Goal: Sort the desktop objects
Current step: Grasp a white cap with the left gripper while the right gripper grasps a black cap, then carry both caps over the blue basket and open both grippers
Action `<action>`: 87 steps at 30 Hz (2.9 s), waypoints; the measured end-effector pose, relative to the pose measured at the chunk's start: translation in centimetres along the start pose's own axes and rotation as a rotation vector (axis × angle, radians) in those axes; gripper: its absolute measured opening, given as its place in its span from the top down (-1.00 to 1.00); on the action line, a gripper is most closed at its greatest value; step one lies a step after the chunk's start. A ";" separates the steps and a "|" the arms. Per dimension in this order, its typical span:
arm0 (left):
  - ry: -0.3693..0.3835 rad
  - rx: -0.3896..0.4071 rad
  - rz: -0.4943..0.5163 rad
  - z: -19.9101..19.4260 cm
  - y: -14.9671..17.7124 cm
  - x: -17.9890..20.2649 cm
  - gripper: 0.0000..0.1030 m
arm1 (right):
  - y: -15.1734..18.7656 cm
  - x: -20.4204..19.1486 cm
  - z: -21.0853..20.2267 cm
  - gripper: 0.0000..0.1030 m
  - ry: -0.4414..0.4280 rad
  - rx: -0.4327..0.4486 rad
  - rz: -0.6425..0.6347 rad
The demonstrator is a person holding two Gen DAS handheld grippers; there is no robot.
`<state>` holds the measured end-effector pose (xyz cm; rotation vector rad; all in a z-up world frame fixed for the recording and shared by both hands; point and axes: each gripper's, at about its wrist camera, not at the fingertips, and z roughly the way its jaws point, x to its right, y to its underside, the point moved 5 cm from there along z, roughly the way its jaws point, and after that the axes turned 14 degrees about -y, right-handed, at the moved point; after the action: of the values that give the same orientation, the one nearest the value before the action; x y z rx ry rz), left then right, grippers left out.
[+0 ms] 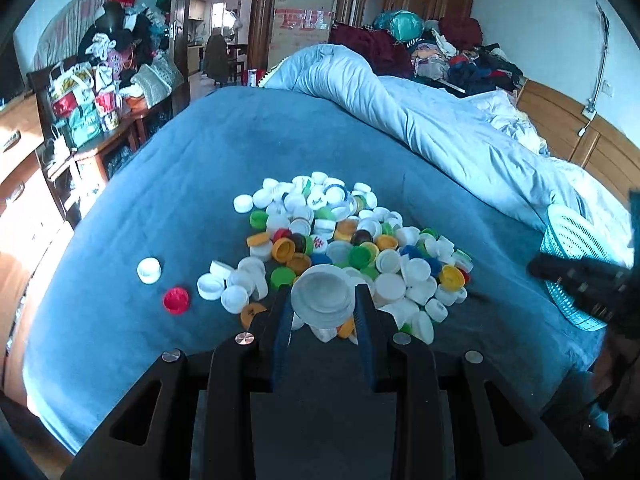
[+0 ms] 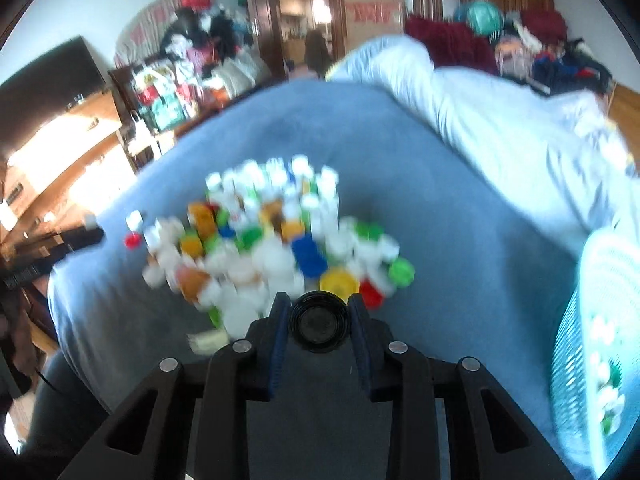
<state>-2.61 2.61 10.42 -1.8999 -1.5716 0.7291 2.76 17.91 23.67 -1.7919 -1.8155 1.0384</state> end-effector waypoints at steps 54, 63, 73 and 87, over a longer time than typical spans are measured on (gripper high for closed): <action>0.090 0.126 0.296 -6.0 -7.4 20.6 0.51 | -3.7 9.0 -19.6 0.38 0.248 0.280 0.029; 0.158 0.137 0.356 -7.0 -8.3 26.5 0.51 | -1.9 12.7 -22.8 0.38 0.301 0.295 0.090; 0.271 0.155 0.431 -8.5 -9.7 35.6 0.51 | 1.0 18.6 -26.0 0.38 0.386 0.273 0.185; 0.367 0.040 0.579 -7.9 -7.4 46.3 0.50 | 5.4 26.2 -25.9 0.38 0.443 0.150 0.342</action>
<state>5.61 48.69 18.69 -2.3214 -0.7801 0.5825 22.23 48.83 30.73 -2.0794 -1.1689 0.7802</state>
